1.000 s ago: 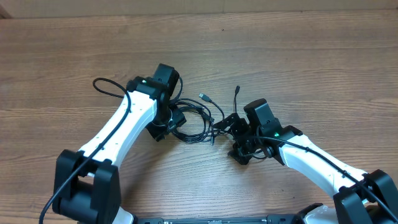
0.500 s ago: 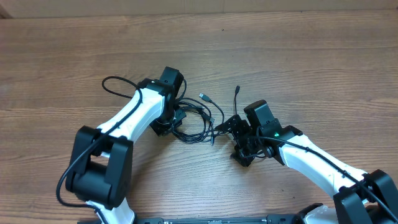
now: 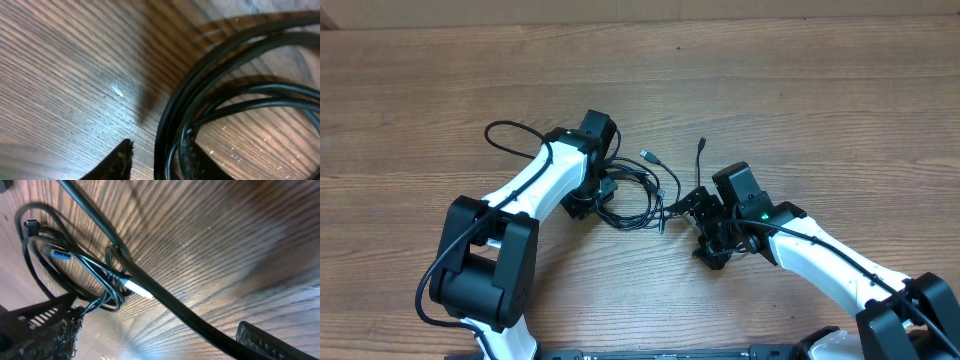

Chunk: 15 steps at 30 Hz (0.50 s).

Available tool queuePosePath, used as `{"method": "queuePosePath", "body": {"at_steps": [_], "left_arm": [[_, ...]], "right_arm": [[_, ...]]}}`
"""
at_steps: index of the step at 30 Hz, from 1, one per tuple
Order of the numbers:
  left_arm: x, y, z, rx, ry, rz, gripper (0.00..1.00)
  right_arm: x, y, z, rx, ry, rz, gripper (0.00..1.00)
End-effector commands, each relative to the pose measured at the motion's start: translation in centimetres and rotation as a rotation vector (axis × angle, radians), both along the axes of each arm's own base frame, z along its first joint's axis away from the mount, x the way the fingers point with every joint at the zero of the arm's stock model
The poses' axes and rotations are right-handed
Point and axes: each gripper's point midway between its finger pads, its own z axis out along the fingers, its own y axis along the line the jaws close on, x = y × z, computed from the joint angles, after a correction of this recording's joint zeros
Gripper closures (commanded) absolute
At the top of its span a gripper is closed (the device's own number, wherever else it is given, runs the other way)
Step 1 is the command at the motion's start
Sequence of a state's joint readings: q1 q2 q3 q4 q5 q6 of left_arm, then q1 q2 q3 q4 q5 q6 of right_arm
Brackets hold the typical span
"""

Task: Untangle cables
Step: 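Hold the coil with the left gripper while the right gripper holds a strand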

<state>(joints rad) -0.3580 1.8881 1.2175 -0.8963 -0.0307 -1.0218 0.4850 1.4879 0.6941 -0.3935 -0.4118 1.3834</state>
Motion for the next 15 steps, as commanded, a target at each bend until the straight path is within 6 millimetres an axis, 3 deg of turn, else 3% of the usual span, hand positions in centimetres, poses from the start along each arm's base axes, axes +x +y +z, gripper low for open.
{"method": "queuePosePath", "body": {"at_steps": [1,6,15], "left_arm": [[0.5,0.3,-0.4,0.027,-0.021,0.005,0.58],[1.6,-0.1,-0.4,0.008,-0.069,0.005,0.59],[1.3,0.2,-1.1,0.028,-0.048,0.001,0.69]], "right_arm": [[0.0,-0.1,0.0,-0.012,-0.003,0.002,0.00],[0.0,-0.1,0.0,-0.014,0.001,0.002,0.00],[0.0,-0.1,0.0,-0.014,0.001,0.002,0.00]]}}
